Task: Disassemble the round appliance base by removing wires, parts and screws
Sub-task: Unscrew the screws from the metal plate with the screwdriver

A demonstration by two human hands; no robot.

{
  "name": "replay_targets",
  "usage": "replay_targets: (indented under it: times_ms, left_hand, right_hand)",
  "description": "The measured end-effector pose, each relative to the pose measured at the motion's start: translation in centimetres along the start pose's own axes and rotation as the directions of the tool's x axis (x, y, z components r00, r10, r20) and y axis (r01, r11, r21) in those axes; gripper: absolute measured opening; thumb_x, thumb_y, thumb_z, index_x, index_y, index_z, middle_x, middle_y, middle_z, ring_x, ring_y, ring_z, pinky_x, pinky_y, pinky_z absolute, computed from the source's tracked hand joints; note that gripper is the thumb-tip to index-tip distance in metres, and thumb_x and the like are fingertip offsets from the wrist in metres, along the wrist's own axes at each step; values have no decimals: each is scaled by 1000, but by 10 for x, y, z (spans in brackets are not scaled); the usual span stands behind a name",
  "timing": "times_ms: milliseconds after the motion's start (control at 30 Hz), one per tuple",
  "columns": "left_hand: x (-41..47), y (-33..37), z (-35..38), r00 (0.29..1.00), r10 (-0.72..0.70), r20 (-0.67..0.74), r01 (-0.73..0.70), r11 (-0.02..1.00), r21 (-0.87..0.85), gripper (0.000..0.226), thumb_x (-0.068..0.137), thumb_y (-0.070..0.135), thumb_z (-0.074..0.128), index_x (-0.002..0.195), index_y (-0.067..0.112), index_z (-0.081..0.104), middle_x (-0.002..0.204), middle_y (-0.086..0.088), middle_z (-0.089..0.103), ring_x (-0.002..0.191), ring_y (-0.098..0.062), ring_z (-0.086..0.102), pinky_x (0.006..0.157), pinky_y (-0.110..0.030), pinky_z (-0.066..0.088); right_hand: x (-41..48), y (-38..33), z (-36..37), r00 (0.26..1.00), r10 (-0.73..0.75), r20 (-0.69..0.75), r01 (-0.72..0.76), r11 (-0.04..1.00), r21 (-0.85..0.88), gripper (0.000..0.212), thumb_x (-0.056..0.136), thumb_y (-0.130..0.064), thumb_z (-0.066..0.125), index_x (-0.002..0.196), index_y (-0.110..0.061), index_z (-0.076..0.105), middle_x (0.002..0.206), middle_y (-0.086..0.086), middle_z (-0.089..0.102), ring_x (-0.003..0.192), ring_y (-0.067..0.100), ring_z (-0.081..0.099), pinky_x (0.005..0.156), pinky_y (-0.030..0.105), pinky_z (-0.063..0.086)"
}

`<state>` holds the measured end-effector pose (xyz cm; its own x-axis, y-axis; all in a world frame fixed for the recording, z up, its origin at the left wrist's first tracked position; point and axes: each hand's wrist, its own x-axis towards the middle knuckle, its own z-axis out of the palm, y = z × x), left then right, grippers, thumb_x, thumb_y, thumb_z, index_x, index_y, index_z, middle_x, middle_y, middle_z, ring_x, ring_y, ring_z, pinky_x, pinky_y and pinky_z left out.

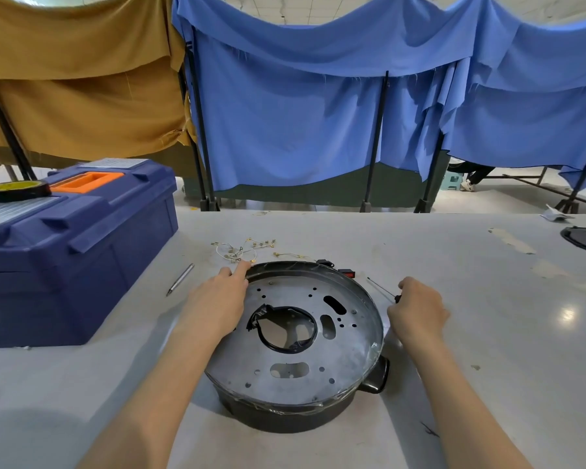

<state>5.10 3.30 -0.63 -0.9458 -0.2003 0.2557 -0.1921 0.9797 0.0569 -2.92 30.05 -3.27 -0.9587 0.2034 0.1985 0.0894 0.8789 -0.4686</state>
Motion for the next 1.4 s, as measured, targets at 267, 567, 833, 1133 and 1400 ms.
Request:
replay_targets:
  times_ms: [267, 567, 833, 1133, 1400]
  left_hand:
    - [-1, 1, -2, 1000, -12, 15, 13, 1000, -9, 41, 106, 27, 25, 147, 27, 21, 124, -6, 53, 100, -26, 60, 65, -31, 37]
    - [0, -1, -2, 999, -21, 37, 23, 998, -53, 42, 104, 28, 31, 145, 29, 21, 121, -3, 53, 98, -25, 59, 65, -29, 37]
    - [1, -1, -10, 997, 0, 75, 13, 986, -168, 39, 102, 24, 41, 140, 27, 32, 124, -6, 56, 107, -27, 57, 86, -38, 49]
    - [2, 2, -26, 975, 67, 213, -10, 966, -257, 26, 95, 32, 56, 119, 29, 44, 101, -2, 58, 92, -24, 54, 82, -36, 47]
    - [22, 0, -22, 962, 130, 242, 19, 848, -529, 13, 91, 25, 65, 104, 28, 61, 110, -2, 63, 105, -22, 59, 87, -30, 45]
  right_hand:
    - [4, 0, -9, 988, 56, -144, 44, 789, 612, 37, 84, 3, 59, 120, -6, 58, 108, 14, 68, 90, 27, 61, 76, 32, 47]
    - [-15, -29, -53, 988, -98, 121, -95, 241, 966, 4, 81, -10, 75, 82, -6, 75, 81, 13, 74, 59, 17, 63, 55, 22, 54]
    - [-21, -32, -63, 954, -213, 209, -173, 173, 970, 29, 74, 8, 74, 102, 0, 69, 86, 21, 72, 58, 22, 61, 60, 21, 54]
    - [-14, -59, -67, 929, -271, 252, -189, 238, 953, 31, 54, -2, 88, 77, 3, 67, 73, 16, 59, 59, 23, 38, 53, 20, 41]
    - [-13, -91, -60, 916, -362, 170, -52, 314, 948, 32, 82, -1, 72, 111, -9, 61, 100, 22, 68, 85, 27, 73, 77, 38, 61]
